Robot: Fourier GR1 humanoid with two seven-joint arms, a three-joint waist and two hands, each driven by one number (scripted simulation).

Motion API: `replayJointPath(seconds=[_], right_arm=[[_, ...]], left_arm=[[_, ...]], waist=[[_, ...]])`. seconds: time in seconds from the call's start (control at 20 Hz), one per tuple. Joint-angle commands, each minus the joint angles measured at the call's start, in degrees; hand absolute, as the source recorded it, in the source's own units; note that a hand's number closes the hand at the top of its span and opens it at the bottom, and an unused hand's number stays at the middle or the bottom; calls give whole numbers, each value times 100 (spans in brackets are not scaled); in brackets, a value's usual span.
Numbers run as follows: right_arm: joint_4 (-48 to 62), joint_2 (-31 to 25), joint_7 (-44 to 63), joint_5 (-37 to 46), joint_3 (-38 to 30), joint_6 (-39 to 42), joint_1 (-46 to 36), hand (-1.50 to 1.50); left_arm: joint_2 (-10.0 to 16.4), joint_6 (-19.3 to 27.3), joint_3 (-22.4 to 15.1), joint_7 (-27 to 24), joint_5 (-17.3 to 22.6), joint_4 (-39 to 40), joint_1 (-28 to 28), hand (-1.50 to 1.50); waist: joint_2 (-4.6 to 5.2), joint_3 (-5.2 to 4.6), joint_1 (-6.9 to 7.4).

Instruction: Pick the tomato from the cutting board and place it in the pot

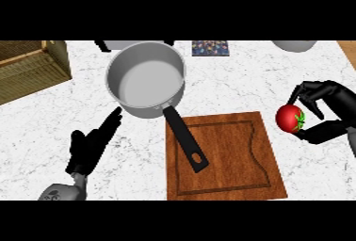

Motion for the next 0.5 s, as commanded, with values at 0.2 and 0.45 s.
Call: replayJointPath(seconds=[0.2,0.45], right_arm=[[-1749,329,1740,86,160,-83,-399,150],[-2096,524,2738,275,441,129,-965,150]], left_arm=[[138,-246,233,84,56,219,-57,0],[-246,76,-33,563,-134,-115,-134,0]], waist=[[-1,-25,-69],[3,-21,-37]])
